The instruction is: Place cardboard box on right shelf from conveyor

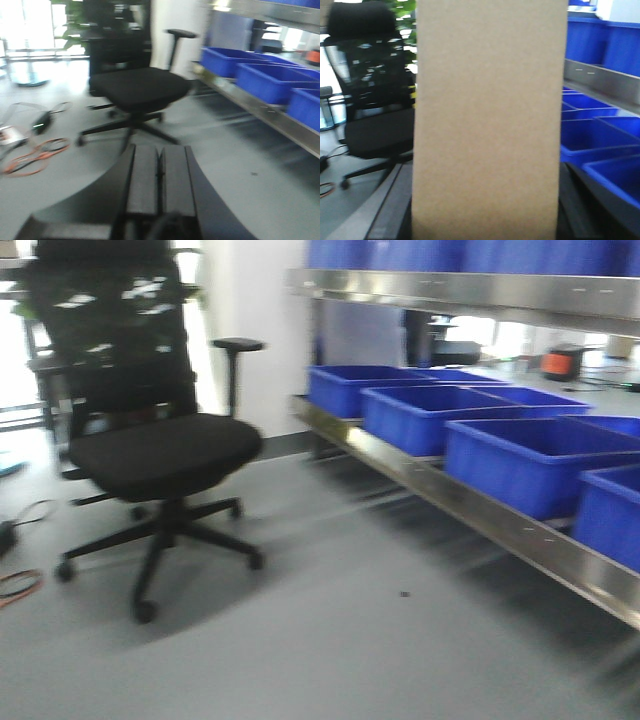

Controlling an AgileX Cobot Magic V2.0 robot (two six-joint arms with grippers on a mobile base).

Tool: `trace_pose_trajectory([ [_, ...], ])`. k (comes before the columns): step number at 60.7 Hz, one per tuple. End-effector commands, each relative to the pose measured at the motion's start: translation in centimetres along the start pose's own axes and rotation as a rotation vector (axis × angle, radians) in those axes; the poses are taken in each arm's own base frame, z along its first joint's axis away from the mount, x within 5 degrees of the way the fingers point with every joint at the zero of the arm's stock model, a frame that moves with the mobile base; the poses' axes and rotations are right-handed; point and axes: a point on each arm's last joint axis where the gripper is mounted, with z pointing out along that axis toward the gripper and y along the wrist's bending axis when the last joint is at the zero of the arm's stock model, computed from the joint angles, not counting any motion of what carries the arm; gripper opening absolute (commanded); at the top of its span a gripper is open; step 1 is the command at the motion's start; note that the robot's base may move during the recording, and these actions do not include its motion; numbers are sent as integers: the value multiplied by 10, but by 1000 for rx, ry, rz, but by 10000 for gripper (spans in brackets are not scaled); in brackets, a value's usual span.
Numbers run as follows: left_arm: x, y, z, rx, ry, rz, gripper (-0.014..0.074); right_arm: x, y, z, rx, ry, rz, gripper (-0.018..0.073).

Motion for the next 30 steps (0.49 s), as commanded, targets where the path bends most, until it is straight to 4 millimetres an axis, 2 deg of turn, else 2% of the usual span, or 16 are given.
trace_pose_trajectory([
  [1, -9, 0, -1, -1, -94, -7, -119, -20, 0, -1, 4, -133, -9, 55],
  [30, -9, 0, -1, -1, -94, -7, -119, -20, 0, -1, 4, -133, -9, 55],
])
